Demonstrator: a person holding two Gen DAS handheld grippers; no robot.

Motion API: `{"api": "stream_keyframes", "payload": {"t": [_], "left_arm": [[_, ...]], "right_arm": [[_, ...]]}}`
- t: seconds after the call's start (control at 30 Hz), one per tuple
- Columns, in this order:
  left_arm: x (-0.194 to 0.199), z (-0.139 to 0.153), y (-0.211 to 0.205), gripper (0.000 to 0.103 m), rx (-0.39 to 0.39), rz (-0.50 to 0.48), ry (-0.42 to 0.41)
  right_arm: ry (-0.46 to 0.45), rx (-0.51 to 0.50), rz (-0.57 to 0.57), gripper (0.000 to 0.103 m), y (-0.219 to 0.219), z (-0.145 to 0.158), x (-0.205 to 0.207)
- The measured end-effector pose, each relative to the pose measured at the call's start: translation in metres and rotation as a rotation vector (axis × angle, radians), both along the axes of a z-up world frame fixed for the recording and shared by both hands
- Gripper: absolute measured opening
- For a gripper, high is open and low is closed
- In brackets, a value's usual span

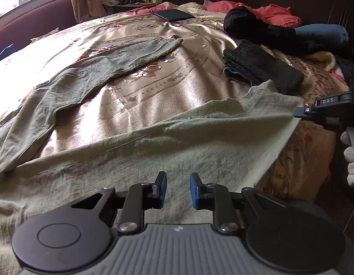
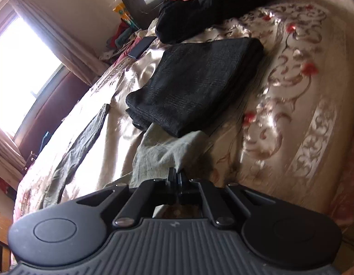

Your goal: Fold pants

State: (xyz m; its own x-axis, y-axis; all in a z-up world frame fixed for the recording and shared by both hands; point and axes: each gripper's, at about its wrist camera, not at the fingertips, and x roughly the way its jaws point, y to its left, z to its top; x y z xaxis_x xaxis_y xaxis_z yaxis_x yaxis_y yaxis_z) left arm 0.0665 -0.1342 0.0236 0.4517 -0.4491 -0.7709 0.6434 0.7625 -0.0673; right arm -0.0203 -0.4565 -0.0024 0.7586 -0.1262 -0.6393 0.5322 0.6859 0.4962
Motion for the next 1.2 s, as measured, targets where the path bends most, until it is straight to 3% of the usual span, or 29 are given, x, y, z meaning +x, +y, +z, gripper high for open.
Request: {"api": "stream_keyframes", "payload": {"t": [0.17, 0.27, 0.43, 0.5, 0.57, 0.67, 0.73, 0.8, 0.87, 0.97, 1.1, 1.2], "left_arm": [[-0.005, 0.003, 0.010, 0.037, -0.001, 0.006, -0.011], [-0.006, 0.003, 0.021, 0.042, 0.005, 0.022, -0.016], [-0.008, -0.011, 0.059, 0.048, 0.064, 0.065, -0.002], [-0.005, -0.026, 0.087, 0.049, 0.120, 0.103, 0.064], [-0.001, -0.036, 0.121, 0.049, 0.117, 0.148, 0.156], [0.006, -0.015, 0.172, 0.049, 0.043, 0.217, 0.236], [0.015, 0.017, 0.202, 0.049, -0.003, 0.231, 0.139], [0.037, 0.046, 0.227, 0.055, 0.009, 0.269, 0.021], [0.076, 0.064, 0.255, 0.069, 0.063, 0.300, -0.093], [0.145, 0.059, 0.295, 0.071, 0.195, 0.328, -0.176], [0.223, 0.030, 0.351, 0.071, 0.211, 0.370, -0.055], [0.251, 0.013, 0.374, 0.071, 0.273, 0.360, -0.034]], "right_arm": [[0.068, -0.098, -0.023, 0.033, 0.009, 0.009, -0.007], [0.062, -0.168, -0.016, 0.033, 0.024, 0.021, -0.015], [0.043, -0.270, 0.139, 0.034, 0.068, 0.041, 0.001], [0.035, -0.278, 0.226, 0.034, 0.087, 0.047, 0.017], [0.026, -0.296, 0.331, 0.035, 0.108, 0.052, 0.036], [-0.004, -0.357, 0.529, 0.038, 0.152, 0.062, 0.080], [-0.023, -0.379, 0.666, 0.041, 0.181, 0.066, 0.118], [-0.036, -0.409, 0.833, 0.046, 0.212, 0.066, 0.168], [-0.048, -0.468, 1.000, 0.049, 0.248, 0.064, 0.223], [-0.030, -0.614, 1.229, 0.050, 0.308, 0.047, 0.311], [0.068, -0.675, 1.411, 0.050, 0.362, 0.014, 0.395], [0.119, -0.706, 1.487, 0.051, 0.387, 0.000, 0.426]]}}
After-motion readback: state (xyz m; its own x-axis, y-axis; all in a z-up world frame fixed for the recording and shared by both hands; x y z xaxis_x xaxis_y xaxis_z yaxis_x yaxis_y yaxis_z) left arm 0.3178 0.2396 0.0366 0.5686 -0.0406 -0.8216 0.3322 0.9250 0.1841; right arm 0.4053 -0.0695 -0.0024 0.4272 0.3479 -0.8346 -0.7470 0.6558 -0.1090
